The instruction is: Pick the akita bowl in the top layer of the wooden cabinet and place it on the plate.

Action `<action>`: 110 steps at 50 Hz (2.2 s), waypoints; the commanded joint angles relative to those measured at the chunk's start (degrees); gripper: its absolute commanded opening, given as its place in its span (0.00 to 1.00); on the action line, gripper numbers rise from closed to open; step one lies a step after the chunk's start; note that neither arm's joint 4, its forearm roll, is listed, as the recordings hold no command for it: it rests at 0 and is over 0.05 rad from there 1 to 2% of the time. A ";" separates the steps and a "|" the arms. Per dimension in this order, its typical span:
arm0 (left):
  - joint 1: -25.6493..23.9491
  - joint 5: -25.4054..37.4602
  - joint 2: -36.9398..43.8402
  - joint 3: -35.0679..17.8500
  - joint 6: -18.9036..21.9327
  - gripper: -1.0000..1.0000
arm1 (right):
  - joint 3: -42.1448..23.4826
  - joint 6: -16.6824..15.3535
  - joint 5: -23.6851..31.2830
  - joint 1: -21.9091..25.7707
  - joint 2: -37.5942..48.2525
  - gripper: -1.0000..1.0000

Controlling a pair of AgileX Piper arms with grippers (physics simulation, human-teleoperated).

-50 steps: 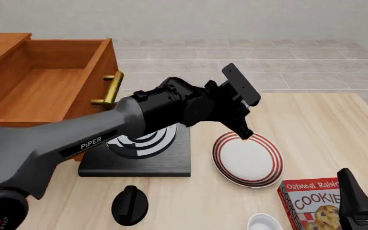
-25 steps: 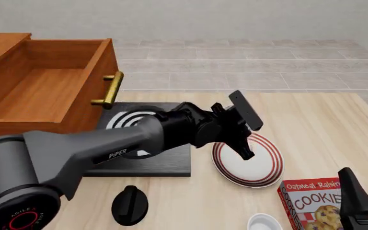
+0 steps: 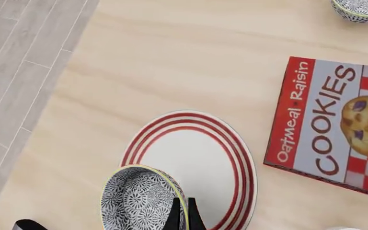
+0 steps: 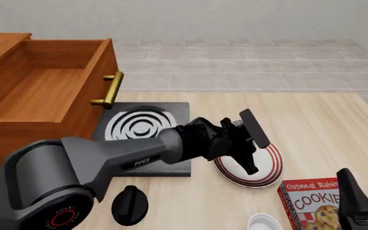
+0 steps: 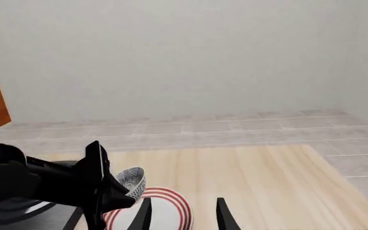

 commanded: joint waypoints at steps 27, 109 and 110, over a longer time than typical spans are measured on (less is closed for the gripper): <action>-2.16 -0.47 5.48 -0.43 6.22 0.00 | -1.32 1.30 1.26 -0.51 0.00 1.00; -3.18 2.98 8.64 -3.86 5.06 1.00 | -1.27 1.08 1.15 -0.34 0.01 1.00; -3.34 3.03 8.38 -3.69 5.02 1.00 | -1.25 1.10 1.15 -0.34 0.01 1.00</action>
